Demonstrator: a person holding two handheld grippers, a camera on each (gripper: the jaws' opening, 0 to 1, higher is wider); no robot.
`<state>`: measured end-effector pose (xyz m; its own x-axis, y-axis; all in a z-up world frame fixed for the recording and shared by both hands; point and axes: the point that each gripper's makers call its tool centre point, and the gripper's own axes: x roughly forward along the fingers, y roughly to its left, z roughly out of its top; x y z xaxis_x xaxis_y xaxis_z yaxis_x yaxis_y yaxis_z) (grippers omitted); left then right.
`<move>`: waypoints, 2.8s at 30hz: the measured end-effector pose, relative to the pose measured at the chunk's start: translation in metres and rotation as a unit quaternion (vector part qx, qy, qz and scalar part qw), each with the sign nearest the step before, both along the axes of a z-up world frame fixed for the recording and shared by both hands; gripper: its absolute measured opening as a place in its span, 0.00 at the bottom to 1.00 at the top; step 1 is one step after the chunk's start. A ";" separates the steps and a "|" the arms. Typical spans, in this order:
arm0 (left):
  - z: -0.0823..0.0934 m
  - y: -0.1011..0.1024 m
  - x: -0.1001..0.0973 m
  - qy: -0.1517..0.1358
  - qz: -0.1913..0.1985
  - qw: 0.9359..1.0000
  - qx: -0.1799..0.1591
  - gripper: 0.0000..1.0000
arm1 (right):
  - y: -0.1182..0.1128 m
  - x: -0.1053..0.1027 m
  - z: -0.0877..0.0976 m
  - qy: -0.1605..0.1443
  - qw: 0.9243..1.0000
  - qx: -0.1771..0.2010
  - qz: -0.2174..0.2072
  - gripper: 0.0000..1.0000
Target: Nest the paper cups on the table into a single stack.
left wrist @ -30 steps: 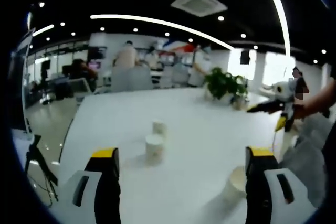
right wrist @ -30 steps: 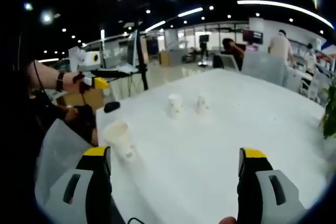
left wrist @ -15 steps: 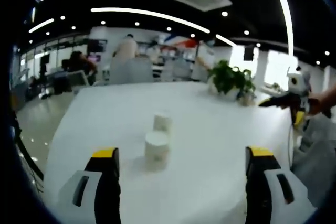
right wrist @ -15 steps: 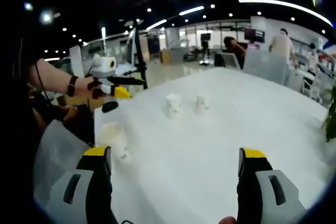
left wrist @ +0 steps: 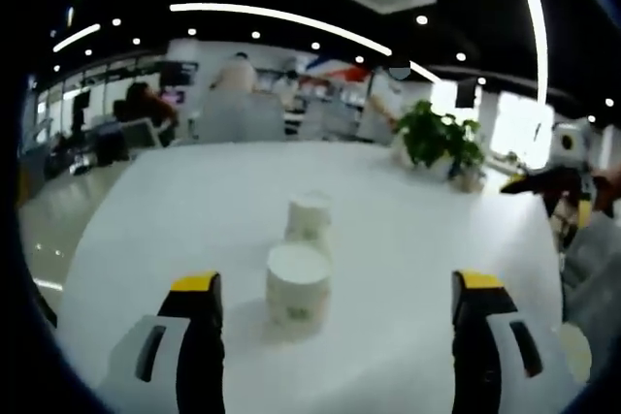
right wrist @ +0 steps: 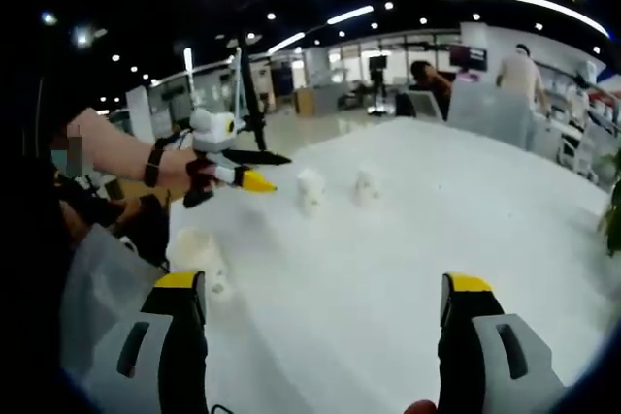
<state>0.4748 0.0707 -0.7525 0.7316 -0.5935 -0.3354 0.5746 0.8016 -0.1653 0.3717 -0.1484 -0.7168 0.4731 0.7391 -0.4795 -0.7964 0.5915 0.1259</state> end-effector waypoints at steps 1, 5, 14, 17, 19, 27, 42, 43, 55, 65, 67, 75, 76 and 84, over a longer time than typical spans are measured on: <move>-0.003 -0.001 0.001 0.003 -0.001 1.000 0.004 0.98 | 0.000 0.000 0.000 0.001 1.000 0.000 -0.001 0.99; -0.014 -0.005 0.011 0.009 -0.002 1.000 0.004 0.98 | -0.001 0.000 -0.002 0.004 1.000 -0.002 0.000 0.99; -0.028 -0.009 0.032 0.005 0.002 1.000 0.030 0.95 | -0.010 -0.004 -0.013 0.018 1.000 -0.003 -0.008 0.99; -0.032 -0.006 0.035 0.013 0.006 0.999 0.029 0.86 | -0.012 -0.004 -0.015 0.022 1.000 -0.003 -0.012 0.99; -0.032 -0.005 0.037 0.010 0.008 0.999 0.031 0.78 | -0.013 -0.004 -0.015 0.022 1.000 -0.005 -0.015 0.99; -0.037 -0.013 0.041 0.013 -0.008 0.999 0.042 0.57 | -0.015 0.003 -0.009 0.020 1.000 0.001 -0.017 1.00; -0.030 -0.016 0.038 0.003 -0.030 0.999 0.038 0.38 | -0.014 0.004 -0.013 0.021 1.000 0.003 -0.014 1.00; -0.029 -0.017 0.038 0.002 -0.032 0.999 0.041 0.38 | -0.014 0.004 -0.012 0.020 1.000 0.004 -0.013 1.00; -0.010 -0.028 0.026 -0.007 -0.051 0.999 0.017 0.38 | -0.017 0.004 -0.009 0.018 1.000 0.006 -0.020 1.00; 0.020 -0.031 0.007 -0.015 -0.059 0.998 -0.013 0.38 | -0.011 -0.003 0.005 0.007 1.000 0.013 -0.019 1.00; 0.029 -0.030 0.001 -0.024 -0.064 0.997 -0.025 0.38 | -0.009 -0.005 0.009 0.004 1.000 0.018 -0.020 1.00; 0.064 -0.042 -0.025 -0.040 -0.090 0.994 -0.051 0.38 | 0.008 -0.016 0.020 -0.005 0.999 0.034 -0.011 0.99; 0.068 -0.044 -0.028 -0.045 -0.094 0.993 -0.057 0.38 | 0.011 -0.019 0.022 -0.007 0.999 0.035 -0.008 0.99; 0.104 -0.054 -0.058 -0.056 -0.120 0.988 -0.082 0.38 | 0.036 -0.038 0.037 -0.016 0.998 0.054 0.011 0.99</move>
